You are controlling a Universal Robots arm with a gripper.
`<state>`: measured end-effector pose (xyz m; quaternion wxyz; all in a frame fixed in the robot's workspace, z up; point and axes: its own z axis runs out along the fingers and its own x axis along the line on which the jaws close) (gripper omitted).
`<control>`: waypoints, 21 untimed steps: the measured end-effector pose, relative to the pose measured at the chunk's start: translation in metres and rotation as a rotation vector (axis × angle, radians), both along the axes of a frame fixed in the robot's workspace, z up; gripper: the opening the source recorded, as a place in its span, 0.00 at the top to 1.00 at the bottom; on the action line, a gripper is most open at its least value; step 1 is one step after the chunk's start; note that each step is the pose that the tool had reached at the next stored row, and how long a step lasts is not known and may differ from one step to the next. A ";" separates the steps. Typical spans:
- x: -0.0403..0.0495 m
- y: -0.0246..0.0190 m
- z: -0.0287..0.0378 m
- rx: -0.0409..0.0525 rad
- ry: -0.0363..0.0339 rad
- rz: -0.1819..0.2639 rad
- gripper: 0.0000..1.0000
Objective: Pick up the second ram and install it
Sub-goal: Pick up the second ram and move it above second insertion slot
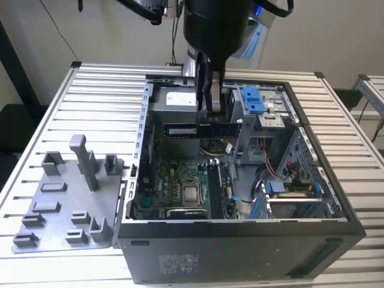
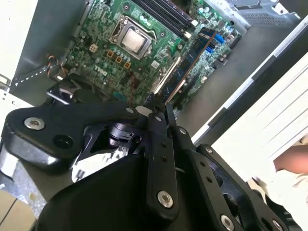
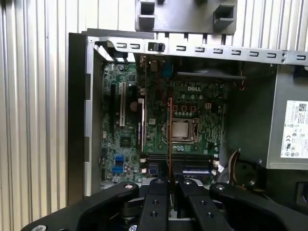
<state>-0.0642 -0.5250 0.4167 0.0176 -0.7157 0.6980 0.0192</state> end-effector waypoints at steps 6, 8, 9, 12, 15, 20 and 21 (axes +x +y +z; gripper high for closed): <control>0.0142 0.0000 0.0000 0.0001 0.0001 0.000 0.86; 0.0187 0.0000 0.0000 0.0000 0.0001 0.000 0.86; 0.0209 0.0000 0.0000 0.0000 0.0002 0.000 0.86; 0.0273 0.0000 0.0000 0.0000 0.0002 0.000 0.86; 0.0333 0.0000 0.0000 0.0000 0.0002 0.000 0.86; 0.0426 0.0000 0.0000 0.0000 0.0002 0.000 0.86; 0.0443 0.0000 0.0000 0.0000 0.0002 0.000 0.86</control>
